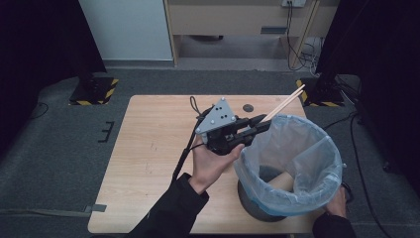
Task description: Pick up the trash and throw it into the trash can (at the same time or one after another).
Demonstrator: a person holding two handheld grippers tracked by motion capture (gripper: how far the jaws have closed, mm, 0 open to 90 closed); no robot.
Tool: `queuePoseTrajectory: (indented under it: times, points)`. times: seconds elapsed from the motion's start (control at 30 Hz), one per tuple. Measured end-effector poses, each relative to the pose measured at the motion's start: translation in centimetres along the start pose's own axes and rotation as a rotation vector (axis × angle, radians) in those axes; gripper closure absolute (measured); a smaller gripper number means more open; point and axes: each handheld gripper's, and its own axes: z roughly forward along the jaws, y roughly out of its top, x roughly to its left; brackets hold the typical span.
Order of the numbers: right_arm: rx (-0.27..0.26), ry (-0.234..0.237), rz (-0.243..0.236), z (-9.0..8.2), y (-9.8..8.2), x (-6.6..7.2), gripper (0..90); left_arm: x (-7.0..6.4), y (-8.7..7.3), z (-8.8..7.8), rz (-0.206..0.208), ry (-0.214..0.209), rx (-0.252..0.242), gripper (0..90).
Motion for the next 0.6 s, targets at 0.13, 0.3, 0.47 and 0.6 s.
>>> queuePoseTrajectory:
  times: [0.13,0.3,0.47,0.6]
  points:
    - [0.0,0.0,0.0,0.0,0.0,0.0,3.2,-0.4,0.2,0.5,0.004,-0.011,0.002,79.5]
    - [0.0,0.0,0.0,0.0,0.0,0.0,3.2,-0.8,0.4,1.3,0.009,-0.021,0.004,79.5]
    - [0.0,0.0,0.0,0.0,0.0,0.0,3.2,-1.2,0.4,2.1,0.013,-0.032,0.014,79.5]
    - [0.0,0.0,0.0,0.0,0.0,0.0,3.2,-1.6,0.3,2.8,0.017,-0.043,0.02,79.5]
